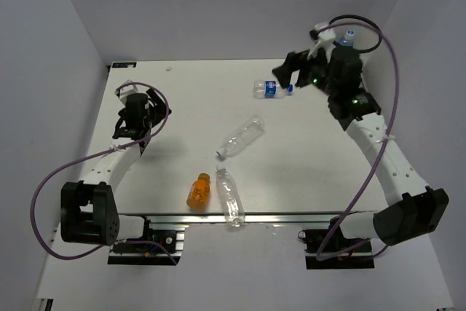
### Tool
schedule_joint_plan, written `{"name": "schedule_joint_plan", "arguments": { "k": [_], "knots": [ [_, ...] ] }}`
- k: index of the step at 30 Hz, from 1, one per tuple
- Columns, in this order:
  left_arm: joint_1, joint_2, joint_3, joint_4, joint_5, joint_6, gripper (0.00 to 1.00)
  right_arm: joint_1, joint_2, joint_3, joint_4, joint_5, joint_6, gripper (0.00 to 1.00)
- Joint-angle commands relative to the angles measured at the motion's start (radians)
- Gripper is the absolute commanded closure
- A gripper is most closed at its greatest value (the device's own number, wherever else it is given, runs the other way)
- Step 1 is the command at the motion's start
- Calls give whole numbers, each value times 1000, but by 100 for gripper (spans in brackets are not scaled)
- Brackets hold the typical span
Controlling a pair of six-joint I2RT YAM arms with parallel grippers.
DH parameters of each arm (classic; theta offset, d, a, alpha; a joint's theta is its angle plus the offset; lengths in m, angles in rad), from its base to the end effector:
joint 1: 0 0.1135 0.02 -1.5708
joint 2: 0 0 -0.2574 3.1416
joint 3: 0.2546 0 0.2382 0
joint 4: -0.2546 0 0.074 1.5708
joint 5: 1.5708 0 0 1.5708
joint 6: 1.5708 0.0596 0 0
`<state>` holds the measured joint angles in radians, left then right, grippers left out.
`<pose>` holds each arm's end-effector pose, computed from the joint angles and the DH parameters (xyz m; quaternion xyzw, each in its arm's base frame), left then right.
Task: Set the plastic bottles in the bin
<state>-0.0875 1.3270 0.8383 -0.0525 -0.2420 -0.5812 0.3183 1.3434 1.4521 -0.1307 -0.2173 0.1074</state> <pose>0.3027 -0.0122 0.2401 -0.2687 0.8233 -0.0611 0.4962 0.2969 0.1113 0.4460 -0.1502 0.6987 0.2226 0.6631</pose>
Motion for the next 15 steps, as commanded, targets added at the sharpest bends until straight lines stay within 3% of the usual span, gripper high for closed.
{"name": "schedule_joint_plan", "arguments": {
  "k": [1, 4, 8, 15],
  "knots": [
    [2, -81, -27, -78, 9, -80, 2, 114, 5, -139, -148, 48, 17, 11],
    [0, -112, -83, -76, 39, -109, 2, 298, -3, -219, -199, 85, 98, 11],
    [0, -133, -145, -64, 56, -126, 2, 563, 45, -298, -259, 280, 178, 11],
    [-1, -184, -188, -56, 63, -138, 2, 766, 201, -377, -176, 306, 265, 11]
  ]
}}
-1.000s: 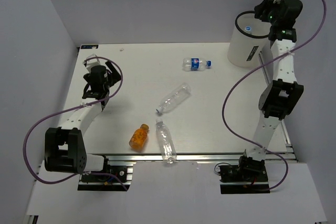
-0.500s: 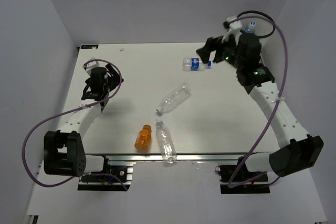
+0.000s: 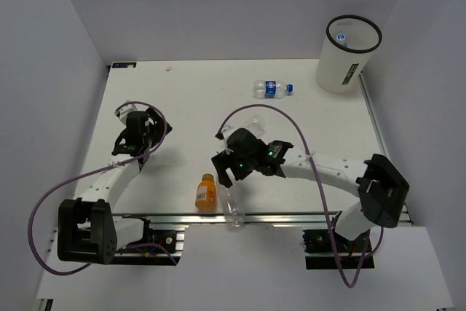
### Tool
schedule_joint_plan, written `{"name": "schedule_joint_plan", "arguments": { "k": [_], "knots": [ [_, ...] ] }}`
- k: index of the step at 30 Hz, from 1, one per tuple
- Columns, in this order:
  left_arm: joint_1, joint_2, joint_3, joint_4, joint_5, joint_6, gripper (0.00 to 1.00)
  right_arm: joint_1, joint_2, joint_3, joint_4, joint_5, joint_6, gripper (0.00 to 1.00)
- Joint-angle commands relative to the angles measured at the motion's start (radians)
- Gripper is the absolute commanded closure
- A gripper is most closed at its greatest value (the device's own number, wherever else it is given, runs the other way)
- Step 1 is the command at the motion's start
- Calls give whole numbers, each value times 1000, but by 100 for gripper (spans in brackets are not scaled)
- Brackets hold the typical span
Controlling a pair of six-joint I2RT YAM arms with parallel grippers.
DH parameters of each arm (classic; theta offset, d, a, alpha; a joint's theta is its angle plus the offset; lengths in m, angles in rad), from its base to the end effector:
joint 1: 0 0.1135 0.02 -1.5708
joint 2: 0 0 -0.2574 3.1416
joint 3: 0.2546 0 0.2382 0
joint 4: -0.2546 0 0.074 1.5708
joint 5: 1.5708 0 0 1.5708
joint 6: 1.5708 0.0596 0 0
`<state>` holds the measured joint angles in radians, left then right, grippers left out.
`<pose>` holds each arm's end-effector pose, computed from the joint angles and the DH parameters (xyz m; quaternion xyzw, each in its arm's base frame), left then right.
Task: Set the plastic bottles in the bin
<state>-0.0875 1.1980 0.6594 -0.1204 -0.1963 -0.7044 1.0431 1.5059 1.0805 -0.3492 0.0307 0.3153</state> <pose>0.2597 -0.0111 0.2054 -0.3124 0.8383 -0.0878 0.4382 0.1695 0.2872 0.2364 -0.3225 0.8635 0.2325 0.3105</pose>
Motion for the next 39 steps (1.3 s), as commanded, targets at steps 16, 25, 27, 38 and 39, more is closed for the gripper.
{"name": "schedule_joint_plan", "arguments": {
  "k": [16, 25, 27, 38, 39],
  "knots": [
    [0, -106, -96, 57, 193, -55, 2, 25, 45, -66, 62, 239, 134, 79],
    [-26, -84, -164, 90, 310, -79, 2, -217, -220, -58, 260, 34, -39, 81],
    [-34, -66, -146, 70, 307, -73, 2, -300, -228, -19, 317, -8, -79, 82],
    [-70, 21, -101, -14, 325, -50, 2, -771, -3, 321, 1042, 598, -422, 81],
    [-78, 23, -95, -40, 325, -44, 2, -828, 86, 372, 1094, 621, -448, 81]
  ]
}}
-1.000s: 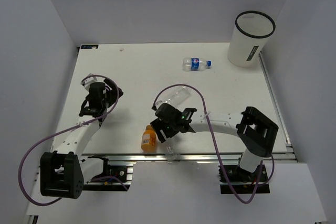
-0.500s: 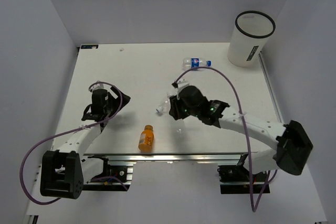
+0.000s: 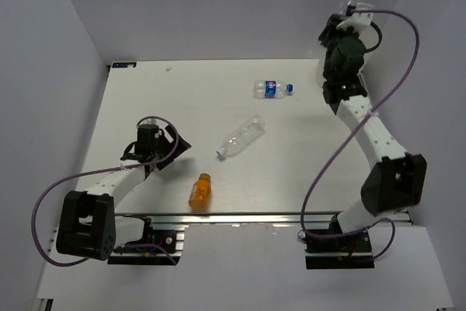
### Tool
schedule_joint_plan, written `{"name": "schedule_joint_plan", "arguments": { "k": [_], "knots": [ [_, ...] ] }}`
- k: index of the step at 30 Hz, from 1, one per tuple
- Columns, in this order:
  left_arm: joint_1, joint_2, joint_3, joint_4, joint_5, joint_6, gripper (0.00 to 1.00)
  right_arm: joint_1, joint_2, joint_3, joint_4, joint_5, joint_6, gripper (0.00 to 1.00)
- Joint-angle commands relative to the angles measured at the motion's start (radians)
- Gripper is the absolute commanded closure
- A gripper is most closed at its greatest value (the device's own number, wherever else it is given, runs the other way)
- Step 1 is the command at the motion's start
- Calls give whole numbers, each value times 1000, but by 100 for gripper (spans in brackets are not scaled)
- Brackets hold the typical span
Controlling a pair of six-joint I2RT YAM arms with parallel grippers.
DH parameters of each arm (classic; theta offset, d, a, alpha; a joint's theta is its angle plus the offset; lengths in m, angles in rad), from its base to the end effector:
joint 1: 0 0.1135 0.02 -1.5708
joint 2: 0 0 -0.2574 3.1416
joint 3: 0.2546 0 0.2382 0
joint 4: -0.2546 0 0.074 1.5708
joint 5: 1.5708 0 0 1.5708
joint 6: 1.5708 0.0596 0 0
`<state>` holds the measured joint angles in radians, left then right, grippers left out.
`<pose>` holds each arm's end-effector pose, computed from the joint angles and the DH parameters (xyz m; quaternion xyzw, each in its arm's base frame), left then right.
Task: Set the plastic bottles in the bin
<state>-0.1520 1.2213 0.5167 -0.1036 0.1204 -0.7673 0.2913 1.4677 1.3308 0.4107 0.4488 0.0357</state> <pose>0.2345 -0.0432 0.1554 -0.2592 0.8898 -0.2148 0.3081 0.3456 0.0766 0.4320 0.1009 0.6066 -0.0061 0.7885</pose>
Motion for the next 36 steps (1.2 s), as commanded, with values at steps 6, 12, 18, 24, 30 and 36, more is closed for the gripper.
{"name": "schedule_joint_plan", "arguments": {
  "k": [6, 12, 18, 24, 30, 36],
  "knots": [
    [-35, 21, 92, -201, 28, 26, 2, -208, 470, 549, 217, 241, -220, 74],
    [-53, -8, 123, -323, 116, 69, 2, -256, 883, 974, 418, 311, -502, 66],
    [-173, 15, 166, -387, 111, 71, 2, -259, 781, 808, 390, 242, -441, 14],
    [-277, 43, 172, -412, 124, 65, 2, -253, 631, 702, 297, 222, -405, 11],
    [-362, 61, 132, -421, 134, 43, 2, -251, 525, 581, 226, 137, -413, 11],
    [-425, 64, 117, -453, 108, 42, 11, -250, 375, 449, 116, 20, -303, 11]
  ]
}}
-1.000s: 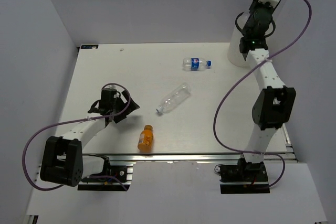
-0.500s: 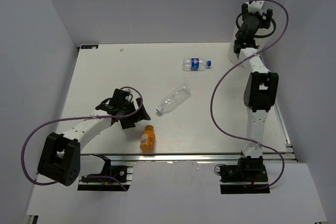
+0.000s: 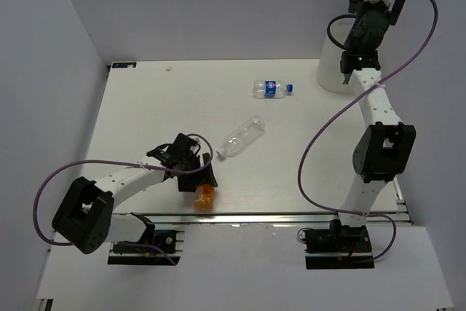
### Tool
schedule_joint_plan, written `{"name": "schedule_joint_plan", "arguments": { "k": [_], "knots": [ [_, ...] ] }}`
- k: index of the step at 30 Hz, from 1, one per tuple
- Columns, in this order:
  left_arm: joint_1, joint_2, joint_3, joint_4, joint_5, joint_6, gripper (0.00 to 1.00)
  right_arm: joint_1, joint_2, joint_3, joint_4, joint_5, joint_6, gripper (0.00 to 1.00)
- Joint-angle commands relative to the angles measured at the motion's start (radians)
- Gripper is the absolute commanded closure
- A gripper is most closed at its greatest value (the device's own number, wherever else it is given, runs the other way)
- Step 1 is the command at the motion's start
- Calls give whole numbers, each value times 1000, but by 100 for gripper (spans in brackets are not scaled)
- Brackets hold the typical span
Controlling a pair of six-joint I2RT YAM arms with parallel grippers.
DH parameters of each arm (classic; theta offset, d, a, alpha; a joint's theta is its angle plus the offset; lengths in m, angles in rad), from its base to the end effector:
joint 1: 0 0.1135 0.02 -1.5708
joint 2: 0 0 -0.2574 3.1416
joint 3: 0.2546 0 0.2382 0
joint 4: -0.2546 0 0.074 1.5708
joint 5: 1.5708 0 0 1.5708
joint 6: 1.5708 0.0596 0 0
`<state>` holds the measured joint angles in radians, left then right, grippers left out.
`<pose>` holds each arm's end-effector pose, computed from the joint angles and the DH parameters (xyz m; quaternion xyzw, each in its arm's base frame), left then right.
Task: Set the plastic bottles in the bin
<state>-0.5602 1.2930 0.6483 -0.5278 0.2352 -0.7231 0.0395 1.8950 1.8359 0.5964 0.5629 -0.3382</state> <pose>0.1798 -0.1291 0.1488 -0.0561 0.9721 -0.2097 0.0886 0.4434 -0.0143 0.4674 0.1481 0.5115 -0.2600 0.8055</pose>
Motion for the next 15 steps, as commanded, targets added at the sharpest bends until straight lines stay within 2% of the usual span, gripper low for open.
{"name": "schedule_joint_plan", "arguments": {
  "k": [1, 2, 5, 6, 10, 11, 13, 15],
  "knots": [
    [-27, -9, -16, -32, -11, -6, 16, 0, -77, -70, -95, -121, 94, 11],
    [-32, -11, -27, -31, -26, -7, 31, 0, -126, -84, -133, -144, 146, 11],
    [-41, -21, -33, -55, -56, -13, 58, 0, -227, -162, -152, -278, 223, 11],
    [-41, -27, -27, -67, -69, -12, 71, 0, -252, -188, -153, -312, 244, 11],
    [-43, -148, 26, -141, -121, -1, 87, 5, -379, -279, -240, -561, 387, 11],
    [-43, -171, 54, -159, -143, 20, 91, 10, -396, -288, -269, -701, 410, 11],
    [-43, -222, 170, -187, -207, 56, 100, 28, -437, -314, -303, -797, 445, 11],
    [-43, -253, 270, -146, -287, 88, 100, 40, -467, -351, -314, -911, 523, 11]
  ]
}}
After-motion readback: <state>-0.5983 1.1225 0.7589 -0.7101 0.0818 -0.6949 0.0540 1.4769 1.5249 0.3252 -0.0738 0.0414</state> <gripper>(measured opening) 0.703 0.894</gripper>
